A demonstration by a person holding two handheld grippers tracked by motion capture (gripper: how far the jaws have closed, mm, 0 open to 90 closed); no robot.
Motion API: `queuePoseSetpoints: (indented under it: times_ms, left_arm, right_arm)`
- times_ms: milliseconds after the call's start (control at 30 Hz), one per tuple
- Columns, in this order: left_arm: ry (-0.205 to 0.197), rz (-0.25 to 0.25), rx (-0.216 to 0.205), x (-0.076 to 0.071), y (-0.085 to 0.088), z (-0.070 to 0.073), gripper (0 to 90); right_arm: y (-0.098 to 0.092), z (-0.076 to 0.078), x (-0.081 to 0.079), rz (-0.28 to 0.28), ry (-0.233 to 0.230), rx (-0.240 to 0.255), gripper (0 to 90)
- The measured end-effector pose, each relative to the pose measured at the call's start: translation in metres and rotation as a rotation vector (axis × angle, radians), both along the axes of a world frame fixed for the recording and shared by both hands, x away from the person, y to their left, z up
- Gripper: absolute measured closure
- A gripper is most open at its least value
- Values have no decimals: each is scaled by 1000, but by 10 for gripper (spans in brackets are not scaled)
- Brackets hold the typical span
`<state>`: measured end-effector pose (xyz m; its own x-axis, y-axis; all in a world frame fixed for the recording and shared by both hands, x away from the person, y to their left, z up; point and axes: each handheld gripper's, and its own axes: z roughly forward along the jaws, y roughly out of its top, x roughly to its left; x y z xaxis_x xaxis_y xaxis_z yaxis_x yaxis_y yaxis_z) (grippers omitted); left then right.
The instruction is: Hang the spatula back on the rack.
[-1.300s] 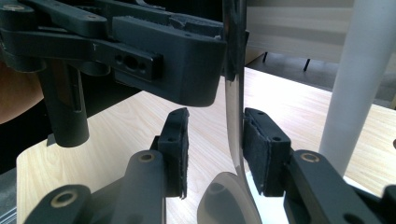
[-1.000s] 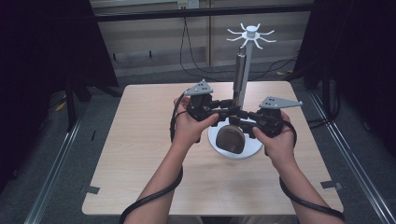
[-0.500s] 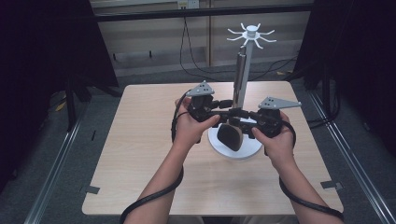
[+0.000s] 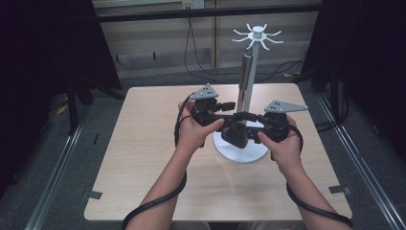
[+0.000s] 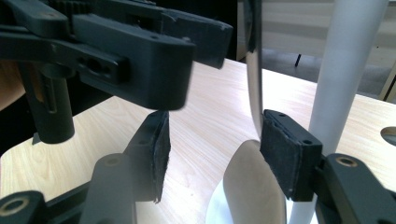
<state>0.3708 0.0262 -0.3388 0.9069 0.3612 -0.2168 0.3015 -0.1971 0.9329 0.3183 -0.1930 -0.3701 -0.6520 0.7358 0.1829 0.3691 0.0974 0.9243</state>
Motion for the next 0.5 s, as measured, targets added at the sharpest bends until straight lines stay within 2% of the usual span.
queuePoseSetpoints:
  times_ms: [300,500]
  left_arm:
    - [-8,17,13,-4,11,-1,368]
    - [-30,27,43,-7,17,-4,295]
  right_arm:
    - [-2,-1,-4,0,0,-18,363]
    - [-6,0,-9,4,-8,-28,299]
